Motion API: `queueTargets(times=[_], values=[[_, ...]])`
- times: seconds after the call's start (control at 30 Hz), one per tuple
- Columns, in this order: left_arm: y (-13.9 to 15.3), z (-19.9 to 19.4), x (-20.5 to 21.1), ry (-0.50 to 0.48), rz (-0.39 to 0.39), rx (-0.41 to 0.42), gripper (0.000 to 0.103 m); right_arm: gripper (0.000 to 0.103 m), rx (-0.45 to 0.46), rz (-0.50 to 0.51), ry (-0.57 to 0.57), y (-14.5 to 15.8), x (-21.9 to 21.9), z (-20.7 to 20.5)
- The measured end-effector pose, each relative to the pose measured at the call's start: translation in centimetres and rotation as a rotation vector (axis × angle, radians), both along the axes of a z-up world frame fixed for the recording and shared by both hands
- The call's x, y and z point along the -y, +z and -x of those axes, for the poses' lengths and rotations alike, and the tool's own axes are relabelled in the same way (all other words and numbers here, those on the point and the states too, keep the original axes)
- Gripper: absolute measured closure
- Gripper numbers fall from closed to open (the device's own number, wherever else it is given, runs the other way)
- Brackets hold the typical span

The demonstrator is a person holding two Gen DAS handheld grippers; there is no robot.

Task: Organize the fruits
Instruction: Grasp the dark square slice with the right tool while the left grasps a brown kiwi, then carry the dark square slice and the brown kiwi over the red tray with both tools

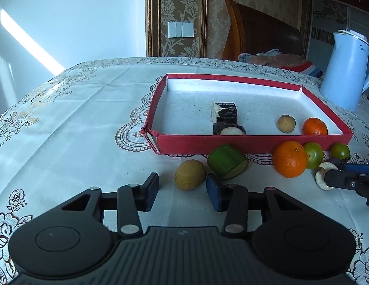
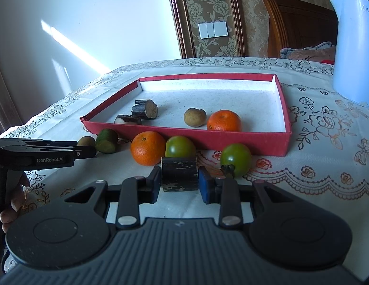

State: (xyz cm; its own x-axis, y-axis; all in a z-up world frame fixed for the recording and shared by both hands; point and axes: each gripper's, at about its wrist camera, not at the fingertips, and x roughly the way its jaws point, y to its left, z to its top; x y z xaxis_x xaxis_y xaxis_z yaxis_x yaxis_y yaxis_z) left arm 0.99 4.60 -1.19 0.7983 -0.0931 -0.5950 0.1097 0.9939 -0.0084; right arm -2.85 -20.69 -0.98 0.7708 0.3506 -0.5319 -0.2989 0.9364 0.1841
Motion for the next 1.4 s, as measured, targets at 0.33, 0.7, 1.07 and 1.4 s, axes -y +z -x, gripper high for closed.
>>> queueTargets(times=[0.33,0.7,1.07,1.4], values=[[0.1,0.1,0.9,0.012,-0.015,0.006,0.075,0.072,0.002,0.005,0.0,0.0,0.0,0.1],[0.3,1.1,0.7,0.07,-0.006,0.041,0.076,0.072,0.014,0.023,-0.006,0.1,-0.2,0.3],[2.7,1.6,2.3,0.11,0.016,0.135,0.076,0.072,0.067,0.012,-0.012,0.9,-0.2,0.8],[3.5,0.1,4.8,0.1,0.023,0.177,0.076,0.072,0.135,0.002,-0.034,2.2,0.0,1.1]])
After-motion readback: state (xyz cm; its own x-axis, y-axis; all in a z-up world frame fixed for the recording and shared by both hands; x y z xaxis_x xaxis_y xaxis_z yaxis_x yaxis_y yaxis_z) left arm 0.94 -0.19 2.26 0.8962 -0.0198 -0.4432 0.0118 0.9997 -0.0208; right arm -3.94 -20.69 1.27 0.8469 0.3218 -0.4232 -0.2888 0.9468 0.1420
